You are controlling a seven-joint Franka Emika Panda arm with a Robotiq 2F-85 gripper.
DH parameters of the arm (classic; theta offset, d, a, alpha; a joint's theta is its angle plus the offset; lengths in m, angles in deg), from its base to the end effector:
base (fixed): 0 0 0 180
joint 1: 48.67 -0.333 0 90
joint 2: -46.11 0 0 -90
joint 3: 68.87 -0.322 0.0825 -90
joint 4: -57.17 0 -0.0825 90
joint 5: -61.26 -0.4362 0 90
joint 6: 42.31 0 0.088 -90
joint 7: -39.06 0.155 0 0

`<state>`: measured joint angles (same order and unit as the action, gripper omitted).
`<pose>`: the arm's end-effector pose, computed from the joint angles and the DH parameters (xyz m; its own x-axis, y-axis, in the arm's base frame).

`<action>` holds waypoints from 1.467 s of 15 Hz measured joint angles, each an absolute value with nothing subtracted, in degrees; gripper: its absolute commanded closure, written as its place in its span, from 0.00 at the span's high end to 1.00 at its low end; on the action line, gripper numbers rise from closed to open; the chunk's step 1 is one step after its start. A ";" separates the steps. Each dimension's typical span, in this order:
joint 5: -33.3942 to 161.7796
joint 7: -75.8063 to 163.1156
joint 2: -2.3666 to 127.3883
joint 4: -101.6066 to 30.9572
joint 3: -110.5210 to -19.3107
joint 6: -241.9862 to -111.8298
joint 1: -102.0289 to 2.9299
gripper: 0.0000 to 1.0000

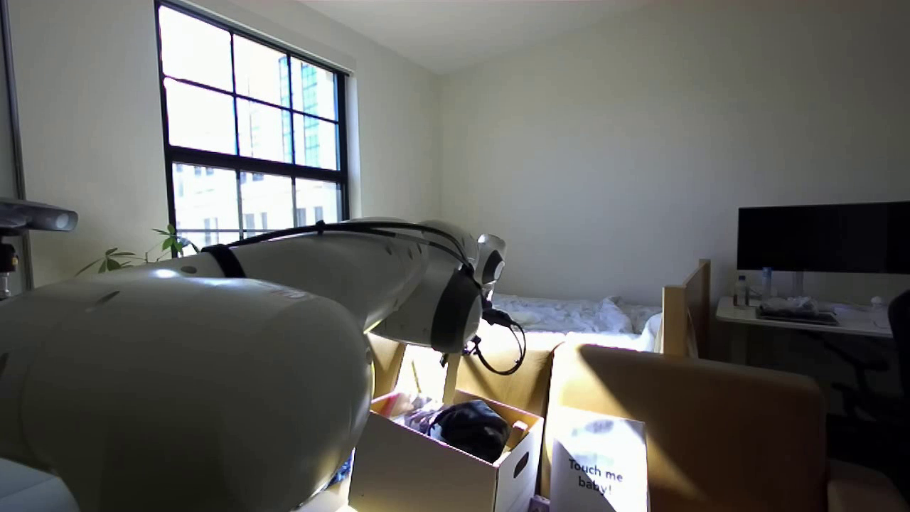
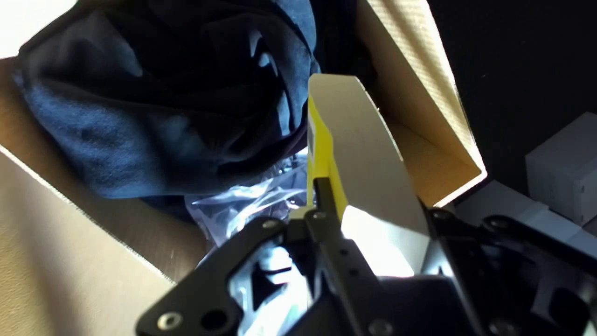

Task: Take the yellow book out of the white box and place it on the backrest of the sofa

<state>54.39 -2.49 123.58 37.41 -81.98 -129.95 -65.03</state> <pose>0.7737 0.3239 0.1954 0.4904 0.8650 0.1061 0.8315 -0.4279 -0.3544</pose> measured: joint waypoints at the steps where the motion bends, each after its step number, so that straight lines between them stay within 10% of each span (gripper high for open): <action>1: 54.16 -0.45 122.69 37.41 -82.00 -131.33 -64.89 0.10; 6: 54.12 7.48 119.46 37.43 -81.48 -136.21 -64.13 0.10; 7: 54.12 8.42 119.10 37.42 -81.28 -136.25 -63.78 0.34; 12: 54.12 9.53 118.58 37.38 -80.94 -135.78 -62.15 0.34; 13: 54.12 9.56 118.58 37.36 -80.94 -135.77 -62.21 0.09; 22: 56.51 12.41 116.16 37.43 -76.83 -143.98 -62.55 0.09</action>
